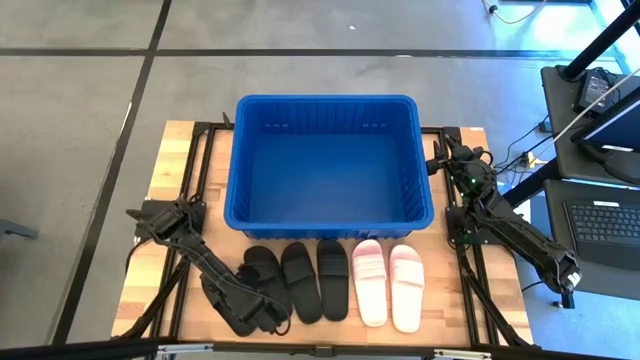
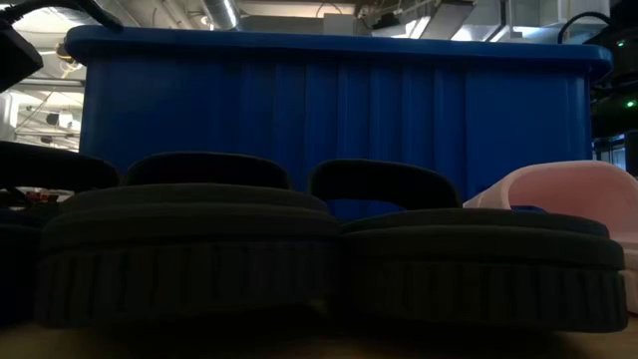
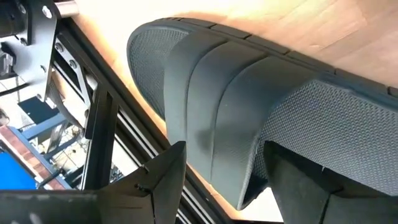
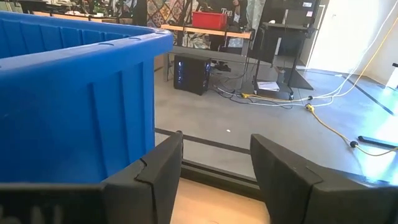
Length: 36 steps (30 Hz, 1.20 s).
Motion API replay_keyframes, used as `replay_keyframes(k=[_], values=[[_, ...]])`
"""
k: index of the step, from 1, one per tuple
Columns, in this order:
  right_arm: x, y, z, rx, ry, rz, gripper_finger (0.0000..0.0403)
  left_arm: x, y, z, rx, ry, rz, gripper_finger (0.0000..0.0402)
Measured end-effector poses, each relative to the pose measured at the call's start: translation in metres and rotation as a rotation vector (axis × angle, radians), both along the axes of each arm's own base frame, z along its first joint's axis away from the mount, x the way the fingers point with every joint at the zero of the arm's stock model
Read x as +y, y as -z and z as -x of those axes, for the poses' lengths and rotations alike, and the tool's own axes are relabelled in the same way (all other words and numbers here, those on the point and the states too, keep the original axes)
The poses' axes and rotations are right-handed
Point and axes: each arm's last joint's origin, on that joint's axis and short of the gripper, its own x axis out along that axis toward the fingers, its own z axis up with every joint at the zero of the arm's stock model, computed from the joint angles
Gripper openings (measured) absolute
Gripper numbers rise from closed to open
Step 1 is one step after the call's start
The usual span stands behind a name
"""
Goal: Pick and place slides into bin
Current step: Put the black slide into the blue bin
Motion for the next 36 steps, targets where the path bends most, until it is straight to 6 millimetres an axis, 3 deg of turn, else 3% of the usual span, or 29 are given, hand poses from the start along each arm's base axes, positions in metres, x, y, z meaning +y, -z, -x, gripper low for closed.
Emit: replay_keyframes(k=[9, 13, 22, 26, 31, 36], values=[[0.0, 0.0, 0.0, 0.0, 0.0, 0.0, 0.0193, 0.003, 0.01, 0.009, 0.073, -0.041, -0.005, 0.0196], [0.0, 0.0, 0.0, 0.0, 0.0, 0.0, 0.0193, 0.003, 0.01, 0.008, 0.068, -0.032, 0.006, 0.0154], [0.0, 0.0, 0.0, 0.0, 0.0, 0.0, 0.0193, 0.005, 0.012, 0.002, 0.05, -0.001, 0.083, 0.0018], [0.0, 0.0, 0.0, 0.0, 0.0, 0.0, 0.0193, 0.008, 0.012, -0.003, 0.073, -0.031, 0.138, 0.0012], [0.0, 0.0, 0.0, 0.0, 0.0, 0.0, 0.0193, 0.007, 0.001, -0.013, 0.047, 0.016, 0.231, 0.0006], [0.0, 0.0, 0.0, 0.0, 0.0, 0.0, 0.0193, 0.01, -0.031, -0.026, -0.04, 0.042, 0.292, 0.0004]])
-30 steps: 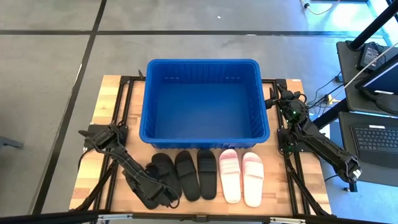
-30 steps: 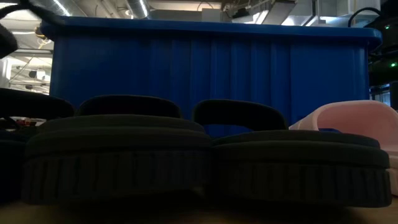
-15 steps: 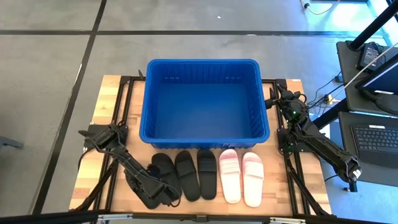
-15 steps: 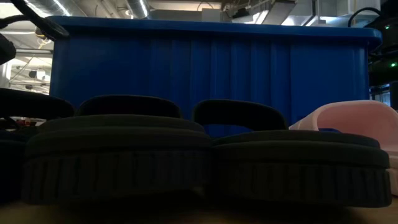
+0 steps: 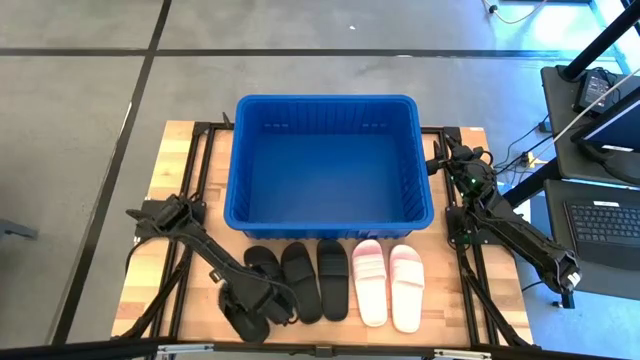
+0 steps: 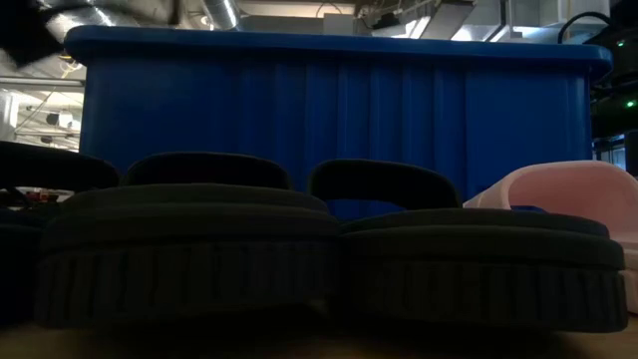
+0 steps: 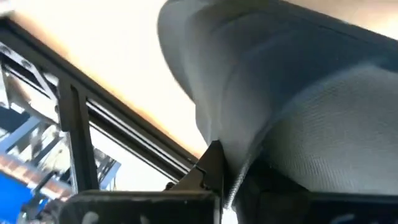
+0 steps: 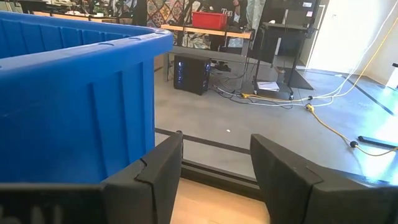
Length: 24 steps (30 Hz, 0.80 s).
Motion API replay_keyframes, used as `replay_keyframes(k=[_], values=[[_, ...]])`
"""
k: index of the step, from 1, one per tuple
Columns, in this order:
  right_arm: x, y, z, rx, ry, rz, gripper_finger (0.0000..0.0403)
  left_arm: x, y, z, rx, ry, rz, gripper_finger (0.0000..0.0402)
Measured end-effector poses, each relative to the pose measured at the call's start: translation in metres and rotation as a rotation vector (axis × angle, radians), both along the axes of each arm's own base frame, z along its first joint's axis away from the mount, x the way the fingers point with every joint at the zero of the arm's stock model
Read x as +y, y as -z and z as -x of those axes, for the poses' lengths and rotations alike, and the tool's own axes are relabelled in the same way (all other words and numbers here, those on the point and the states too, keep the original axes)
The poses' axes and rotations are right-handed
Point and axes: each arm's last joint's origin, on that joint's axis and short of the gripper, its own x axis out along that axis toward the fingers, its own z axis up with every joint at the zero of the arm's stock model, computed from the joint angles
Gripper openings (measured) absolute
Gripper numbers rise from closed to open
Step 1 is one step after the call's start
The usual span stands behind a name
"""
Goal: Pick and place slides into bin
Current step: Put the black slide into the blue bin
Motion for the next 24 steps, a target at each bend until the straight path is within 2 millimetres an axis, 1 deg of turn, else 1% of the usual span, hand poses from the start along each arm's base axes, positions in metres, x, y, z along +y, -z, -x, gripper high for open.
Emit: replay_keyframes(k=[3, 8, 13, 19, 21, 24], values=[[0.0, 0.0, 0.0, 0.0, 0.0, 0.0, 0.0193, 0.002, -0.026, -0.004, -0.073, 0.006, 0.05, 0.0004], [0.0, 0.0, 0.0, 0.0, 0.0, 0.0, 0.0193, 0.008, -0.082, -0.004, -0.221, -0.019, 0.143, 0.0003], [0.0, 0.0, 0.0, 0.0, 0.0, 0.0, 0.0193, 0.021, -0.145, -0.002, -0.494, -0.043, 0.151, 0.0003], [0.0, 0.0, 0.0, -0.001, 0.0, 0.0, 0.0193, 0.045, -0.212, 0.011, -0.872, -0.034, 0.049, 0.0003], [0.0, 0.0, 0.0, -0.004, 0.0, -0.001, 0.0193, 0.055, -0.227, 0.015, -0.98, 0.002, -0.021, 0.0003], [0.0, 0.0, 0.0, -0.004, 0.0, -0.001, 0.0193, 0.074, -0.245, 0.017, -1.097, 0.068, -0.136, 0.0003]])
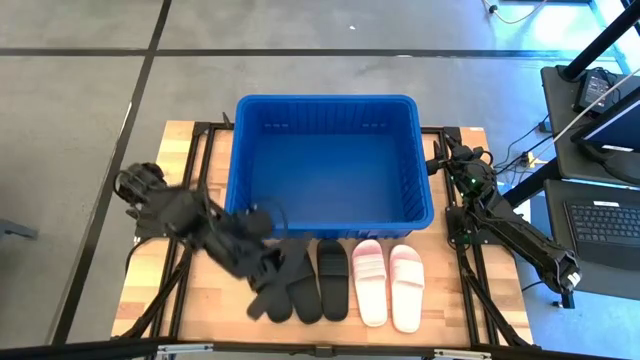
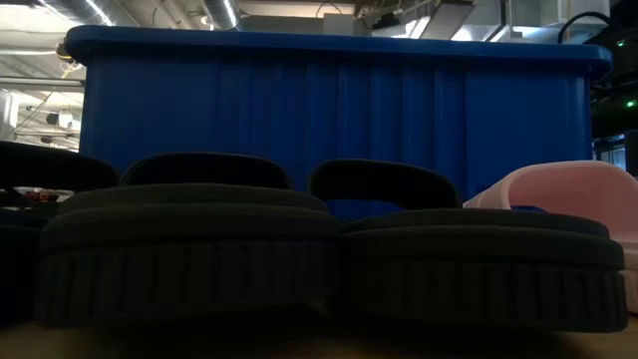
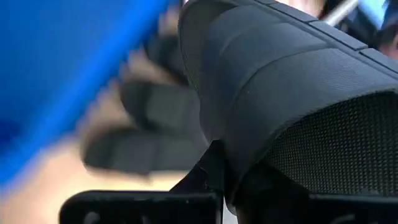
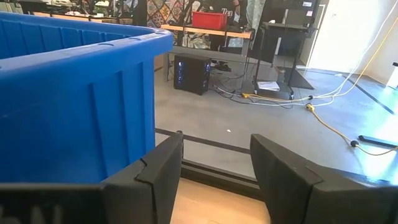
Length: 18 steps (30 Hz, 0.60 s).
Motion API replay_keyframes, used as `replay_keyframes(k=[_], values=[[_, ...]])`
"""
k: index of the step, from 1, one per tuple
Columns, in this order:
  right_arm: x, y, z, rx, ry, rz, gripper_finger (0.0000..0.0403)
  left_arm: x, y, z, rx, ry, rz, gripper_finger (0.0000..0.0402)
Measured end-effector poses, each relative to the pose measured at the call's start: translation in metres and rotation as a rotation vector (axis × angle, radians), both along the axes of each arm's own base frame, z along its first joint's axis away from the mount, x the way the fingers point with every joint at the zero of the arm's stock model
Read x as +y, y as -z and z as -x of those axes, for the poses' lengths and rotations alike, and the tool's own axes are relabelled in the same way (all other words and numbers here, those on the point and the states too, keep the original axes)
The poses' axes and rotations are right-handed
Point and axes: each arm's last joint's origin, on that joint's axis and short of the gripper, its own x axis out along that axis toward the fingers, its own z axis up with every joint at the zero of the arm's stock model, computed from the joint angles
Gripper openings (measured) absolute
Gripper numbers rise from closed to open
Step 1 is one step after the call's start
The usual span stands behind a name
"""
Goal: Pick and place slides into bin
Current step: Put the black slide into the blue bin
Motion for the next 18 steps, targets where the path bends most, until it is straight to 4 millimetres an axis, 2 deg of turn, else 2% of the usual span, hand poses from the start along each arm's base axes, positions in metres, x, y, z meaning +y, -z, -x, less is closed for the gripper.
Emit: replay_keyframes(k=[4, 8, 18], values=[[0.0, 0.0, 0.0, -0.005, 0.0, -0.002, 0.0193, 0.033, -0.013, -0.006, -0.068, 0.02, -0.169, 0.0003], [0.0, 0.0, 0.0, -0.068, 0.004, -0.022, 0.0193, 0.074, -0.016, -0.018, -0.037, 0.029, -0.343, 0.0003], [0.0, 0.0, 0.0, -0.076, 0.005, -0.023, 0.0193, 0.175, 0.0, -0.039, 0.199, -0.09, -0.625, 0.0003]])
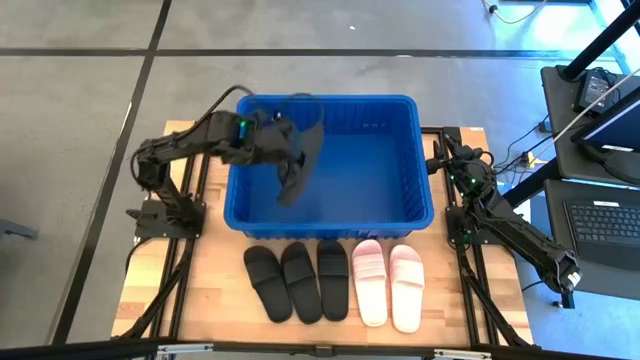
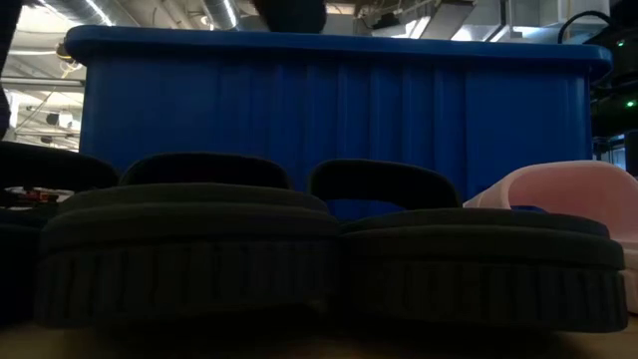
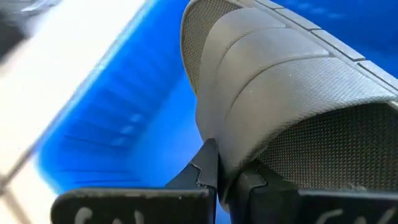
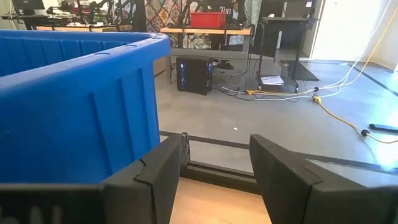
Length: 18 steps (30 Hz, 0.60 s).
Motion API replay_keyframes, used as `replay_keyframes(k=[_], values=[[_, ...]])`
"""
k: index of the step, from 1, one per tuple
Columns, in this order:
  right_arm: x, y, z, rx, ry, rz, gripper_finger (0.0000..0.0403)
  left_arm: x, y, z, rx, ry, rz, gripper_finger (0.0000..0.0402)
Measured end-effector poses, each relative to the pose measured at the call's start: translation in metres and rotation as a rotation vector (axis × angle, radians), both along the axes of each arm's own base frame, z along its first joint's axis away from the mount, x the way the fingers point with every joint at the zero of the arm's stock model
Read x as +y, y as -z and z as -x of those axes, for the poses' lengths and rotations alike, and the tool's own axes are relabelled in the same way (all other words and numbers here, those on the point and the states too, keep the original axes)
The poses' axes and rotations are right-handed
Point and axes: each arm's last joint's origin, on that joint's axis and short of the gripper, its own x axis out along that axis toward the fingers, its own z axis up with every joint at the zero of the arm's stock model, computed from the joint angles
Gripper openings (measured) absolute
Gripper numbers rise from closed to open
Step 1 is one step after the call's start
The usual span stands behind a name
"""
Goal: Pick and place slides into bin
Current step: Put the black slide into the blue bin
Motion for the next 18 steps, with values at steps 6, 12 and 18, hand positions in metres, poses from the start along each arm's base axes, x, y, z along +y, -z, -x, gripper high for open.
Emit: replay_keyframes(k=[6, 12, 18], values=[[0.0, 0.0, 0.0, 0.0, 0.0, 0.0, 0.0193, 0.037, 0.026, -0.019, 0.15, -0.087, -0.052, 0.0002], [0.0, 0.0, 0.0, -0.001, 0.0, 0.0, 0.0193, 0.062, 0.069, -0.043, 0.334, -0.125, -0.08, 0.0002], [0.0, 0.0, 0.0, -0.002, 0.001, -0.001, 0.0193, 0.081, 0.122, -0.045, 0.555, -0.147, -0.058, 0.0002]])
